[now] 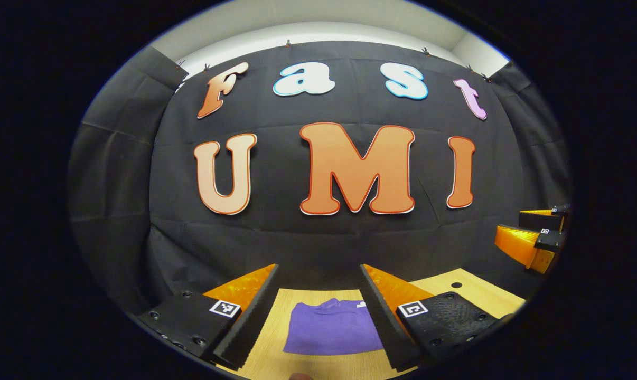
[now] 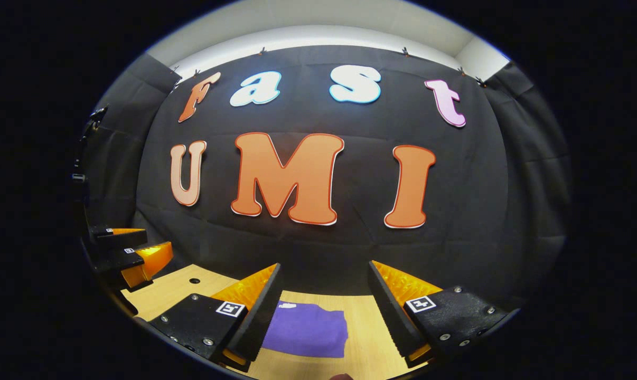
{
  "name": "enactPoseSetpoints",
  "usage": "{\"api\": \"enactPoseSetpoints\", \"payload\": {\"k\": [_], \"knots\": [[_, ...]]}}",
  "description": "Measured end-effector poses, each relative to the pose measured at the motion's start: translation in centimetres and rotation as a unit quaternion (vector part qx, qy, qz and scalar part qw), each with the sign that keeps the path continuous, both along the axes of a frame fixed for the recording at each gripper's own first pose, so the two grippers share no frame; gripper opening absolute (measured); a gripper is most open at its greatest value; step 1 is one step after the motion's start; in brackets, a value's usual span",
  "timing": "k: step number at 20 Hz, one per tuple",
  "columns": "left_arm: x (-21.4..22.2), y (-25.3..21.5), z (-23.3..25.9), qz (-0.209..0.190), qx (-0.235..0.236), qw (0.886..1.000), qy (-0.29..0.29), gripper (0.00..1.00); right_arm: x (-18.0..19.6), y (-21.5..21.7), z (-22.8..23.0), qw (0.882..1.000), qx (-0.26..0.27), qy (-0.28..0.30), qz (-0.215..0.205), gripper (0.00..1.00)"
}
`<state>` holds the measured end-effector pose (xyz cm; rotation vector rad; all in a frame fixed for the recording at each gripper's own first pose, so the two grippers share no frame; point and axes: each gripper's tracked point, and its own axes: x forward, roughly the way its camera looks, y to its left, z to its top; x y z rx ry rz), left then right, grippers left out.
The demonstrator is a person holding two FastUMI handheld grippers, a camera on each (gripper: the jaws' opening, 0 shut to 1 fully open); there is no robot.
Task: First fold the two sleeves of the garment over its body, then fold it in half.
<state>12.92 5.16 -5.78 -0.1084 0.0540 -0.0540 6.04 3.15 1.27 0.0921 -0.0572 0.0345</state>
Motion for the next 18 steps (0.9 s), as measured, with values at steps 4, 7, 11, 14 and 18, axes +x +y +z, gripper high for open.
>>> {"api": "enactPoseSetpoints", "payload": {"k": [4, 7, 11, 14, 18], "knots": [[-0.2, -0.3, -0.5, -0.004, 0.006, 1.0, -0.001, 0.93, -0.2, -0.3, -0.5, 1.0, 0.006, 0.003, -0.002, 0.95], [-0.6, -0.5, -0.4, -0.005, 0.008, 1.0, -0.004, 0.93, -0.3, -0.2, -0.5, 1.0, 0.005, 0.0, 0.0, 0.95], [-1.0, -0.9, 0.3, -0.008, 0.015, 1.0, -0.026, 0.93, -0.6, 0.3, -1.0, 1.0, -0.001, 0.002, 0.01, 0.95], [-1.6, -1.3, 0.4, -0.008, 0.025, 0.999, -0.029, 0.93, -0.9, 0.5, -1.4, 1.0, -0.004, 0.005, 0.022, 0.95], [-2.0, -1.9, -0.2, -0.011, 0.021, 0.999, -0.022, 0.92, -1.2, 0.7, -1.8, 0.999, -0.009, 0.002, 0.043, 0.95]]}}
